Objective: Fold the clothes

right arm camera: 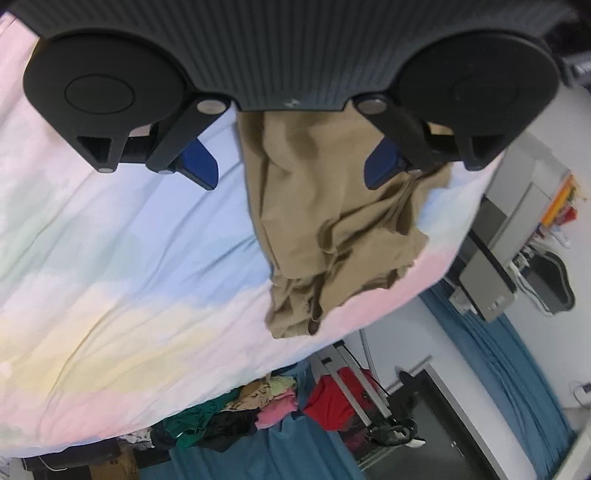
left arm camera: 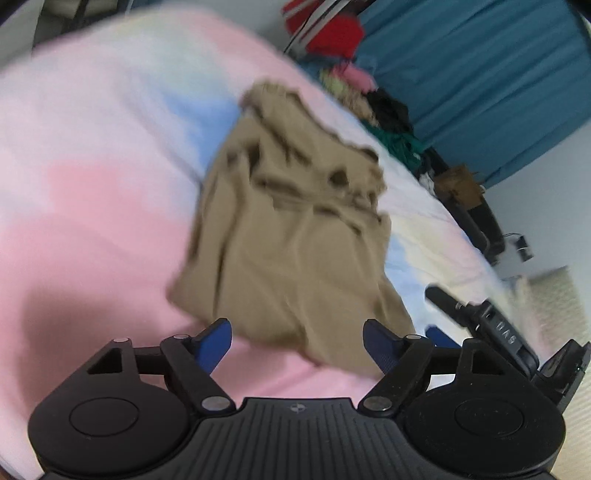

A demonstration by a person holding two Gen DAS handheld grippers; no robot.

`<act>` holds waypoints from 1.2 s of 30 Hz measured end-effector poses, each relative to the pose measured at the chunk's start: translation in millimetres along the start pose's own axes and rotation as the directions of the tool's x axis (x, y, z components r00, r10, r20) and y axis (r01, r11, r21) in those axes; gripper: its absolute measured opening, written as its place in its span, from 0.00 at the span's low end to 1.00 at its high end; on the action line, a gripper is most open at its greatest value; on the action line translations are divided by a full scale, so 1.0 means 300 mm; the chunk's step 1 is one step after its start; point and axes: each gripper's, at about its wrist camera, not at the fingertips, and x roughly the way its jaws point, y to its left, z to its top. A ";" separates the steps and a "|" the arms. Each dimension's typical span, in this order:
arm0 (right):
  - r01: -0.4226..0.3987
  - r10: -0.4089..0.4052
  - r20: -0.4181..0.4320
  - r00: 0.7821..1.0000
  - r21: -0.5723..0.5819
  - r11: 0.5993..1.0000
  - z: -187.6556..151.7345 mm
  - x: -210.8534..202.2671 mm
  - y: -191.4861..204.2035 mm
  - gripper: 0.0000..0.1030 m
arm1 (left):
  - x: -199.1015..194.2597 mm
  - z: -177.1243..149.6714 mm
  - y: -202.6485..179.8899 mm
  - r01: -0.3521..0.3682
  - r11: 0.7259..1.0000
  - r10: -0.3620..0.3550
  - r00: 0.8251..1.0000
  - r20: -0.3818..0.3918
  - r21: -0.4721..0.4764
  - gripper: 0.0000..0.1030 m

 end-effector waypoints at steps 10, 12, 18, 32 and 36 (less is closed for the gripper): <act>-0.291 0.327 -0.048 0.944 0.348 0.891 -0.042 -0.046 -0.025 0.86 | 0.134 -0.005 0.128 0.035 0.944 -0.043 0.999 -0.016 -0.328 0.72; -0.305 0.382 -0.103 0.918 0.431 0.849 -0.080 -0.006 -0.030 0.87 | 0.125 -0.004 0.134 0.039 0.937 -0.030 0.999 0.029 -0.347 0.67; -0.281 0.516 -0.218 0.828 0.636 0.719 -0.205 0.102 -0.035 0.87 | 0.105 -0.005 0.146 0.043 0.928 -0.002 0.994 0.109 -0.370 0.13; -0.177 0.258 -0.004 0.966 0.716 0.675 -0.212 0.071 -0.172 0.14 | -0.013 0.013 0.058 0.207 0.953 -0.145 0.952 0.269 -0.220 0.08; -0.284 0.278 0.110 0.954 0.629 0.724 -0.146 -0.009 -0.131 0.13 | -0.093 0.014 -0.010 0.245 0.962 -0.193 0.922 0.336 -0.119 0.08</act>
